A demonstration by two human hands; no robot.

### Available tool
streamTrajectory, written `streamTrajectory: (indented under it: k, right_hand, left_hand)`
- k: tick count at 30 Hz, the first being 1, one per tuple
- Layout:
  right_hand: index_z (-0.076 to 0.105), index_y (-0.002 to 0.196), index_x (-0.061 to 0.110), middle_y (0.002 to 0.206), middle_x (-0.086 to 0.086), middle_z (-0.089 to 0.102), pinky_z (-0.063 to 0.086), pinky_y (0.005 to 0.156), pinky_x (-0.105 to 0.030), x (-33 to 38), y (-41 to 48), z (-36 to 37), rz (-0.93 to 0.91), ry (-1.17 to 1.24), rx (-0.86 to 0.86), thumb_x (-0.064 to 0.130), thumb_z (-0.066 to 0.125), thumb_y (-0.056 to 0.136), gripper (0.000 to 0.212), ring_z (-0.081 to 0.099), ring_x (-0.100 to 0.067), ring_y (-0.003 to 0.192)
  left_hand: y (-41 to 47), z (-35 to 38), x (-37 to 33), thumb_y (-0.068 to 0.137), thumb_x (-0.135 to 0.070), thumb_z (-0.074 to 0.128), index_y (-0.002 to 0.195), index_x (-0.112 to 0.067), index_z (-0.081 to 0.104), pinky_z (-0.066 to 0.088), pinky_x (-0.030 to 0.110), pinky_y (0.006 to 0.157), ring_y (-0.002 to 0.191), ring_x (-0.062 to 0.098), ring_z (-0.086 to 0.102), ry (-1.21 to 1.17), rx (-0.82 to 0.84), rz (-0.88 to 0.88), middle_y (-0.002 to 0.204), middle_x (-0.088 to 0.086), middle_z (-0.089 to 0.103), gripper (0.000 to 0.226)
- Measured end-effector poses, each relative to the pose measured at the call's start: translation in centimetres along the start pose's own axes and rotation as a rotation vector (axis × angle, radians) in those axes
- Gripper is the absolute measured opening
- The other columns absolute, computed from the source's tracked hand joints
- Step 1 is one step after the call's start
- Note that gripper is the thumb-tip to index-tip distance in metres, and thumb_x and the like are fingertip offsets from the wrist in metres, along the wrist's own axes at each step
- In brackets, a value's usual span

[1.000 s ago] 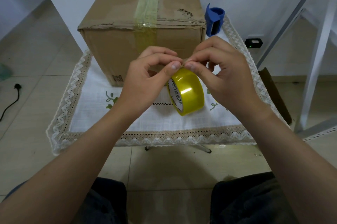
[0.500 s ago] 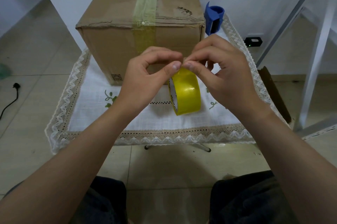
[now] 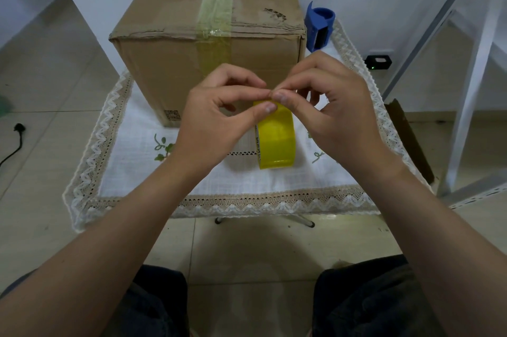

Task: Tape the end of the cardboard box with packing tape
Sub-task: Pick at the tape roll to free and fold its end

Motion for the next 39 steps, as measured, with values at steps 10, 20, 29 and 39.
streamTrajectory:
  k: [10,20,29,39]
  right_hand:
    - [0.083,0.093,0.016,0.089,-0.008,0.065,0.038,0.068,-0.007,0.1,0.0,-0.1,0.023,-0.074,0.001,0.023,0.077,0.091,0.010,0.055,-0.008,0.076]
    - [0.071,0.127,0.015,0.115,0.001,0.063,0.052,0.069,-0.023,-0.6,0.2,-0.7,0.093,-0.251,-0.080,0.043,0.073,0.091,0.046,0.054,-0.007,0.074]
    - [0.077,0.099,0.018,0.103,-0.006,0.067,0.046,0.069,-0.012,-2.1,-0.1,1.1,0.265,0.229,0.037,0.021,0.079,0.089,0.011,0.060,-0.005,0.076]
    - [0.075,0.086,0.021,0.096,-0.004,0.069,0.056,0.074,-0.050,-2.8,-0.1,1.7,0.299,0.333,0.007,0.018,0.068,0.095,0.012,0.066,-0.030,0.087]
  left_hand:
    - [0.0,-0.3,-0.3,0.089,-0.022,0.081,0.088,-0.018,0.081,0.049,0.030,0.077,0.091,0.020,0.068,0.176,-0.062,0.060,0.094,-0.006,0.070,0.004]
    - [0.1,-0.6,-0.1,0.087,-0.016,0.081,0.083,-0.022,0.077,0.041,0.016,0.070,0.086,-0.002,0.061,0.174,-0.073,-0.003,0.089,-0.011,0.066,0.008]
    - [0.4,-1.0,0.6,0.088,-0.016,0.078,0.082,-0.031,0.074,0.043,0.013,0.067,0.080,-0.001,0.063,-0.031,-0.075,-0.102,0.090,-0.009,0.068,0.017]
    - [0.2,-0.8,0.4,0.089,-0.014,0.081,0.092,-0.017,0.080,0.053,0.022,0.074,0.085,0.009,0.072,-0.049,-0.049,-0.117,0.090,-0.002,0.077,0.005]
Point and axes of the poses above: each hand's wrist, its own y-axis towards the middle knuckle, its own z-axis out of the palm, x = y × z, the point moved 9 cm from there along y, towards the middle knuckle
